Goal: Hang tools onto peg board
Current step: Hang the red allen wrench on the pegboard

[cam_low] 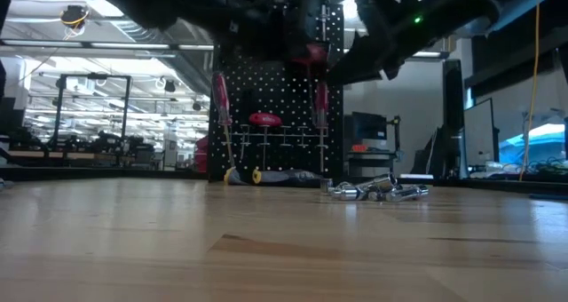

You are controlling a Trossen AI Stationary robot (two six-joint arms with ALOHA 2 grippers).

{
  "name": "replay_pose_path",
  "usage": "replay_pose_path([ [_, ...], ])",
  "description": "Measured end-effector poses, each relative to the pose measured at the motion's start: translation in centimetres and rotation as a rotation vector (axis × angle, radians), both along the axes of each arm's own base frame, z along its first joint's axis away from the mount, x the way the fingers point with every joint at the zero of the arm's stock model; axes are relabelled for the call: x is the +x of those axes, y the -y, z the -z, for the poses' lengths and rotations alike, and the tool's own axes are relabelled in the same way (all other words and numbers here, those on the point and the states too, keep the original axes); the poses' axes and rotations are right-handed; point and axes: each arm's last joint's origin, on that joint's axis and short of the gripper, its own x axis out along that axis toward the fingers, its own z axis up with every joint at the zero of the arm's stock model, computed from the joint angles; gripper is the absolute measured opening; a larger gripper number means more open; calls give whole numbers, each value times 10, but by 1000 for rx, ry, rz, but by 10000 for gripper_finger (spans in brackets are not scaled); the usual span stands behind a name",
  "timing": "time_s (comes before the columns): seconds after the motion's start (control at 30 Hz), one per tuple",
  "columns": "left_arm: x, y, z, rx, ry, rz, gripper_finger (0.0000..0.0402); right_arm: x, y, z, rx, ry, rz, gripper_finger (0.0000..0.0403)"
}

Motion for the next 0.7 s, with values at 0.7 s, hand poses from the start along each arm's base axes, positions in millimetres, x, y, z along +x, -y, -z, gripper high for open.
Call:
replay_pose_path([
  [0.7,-55,-38,3,-18,61,-124,51,-80,-25,4,-2,-33,13,149],
])
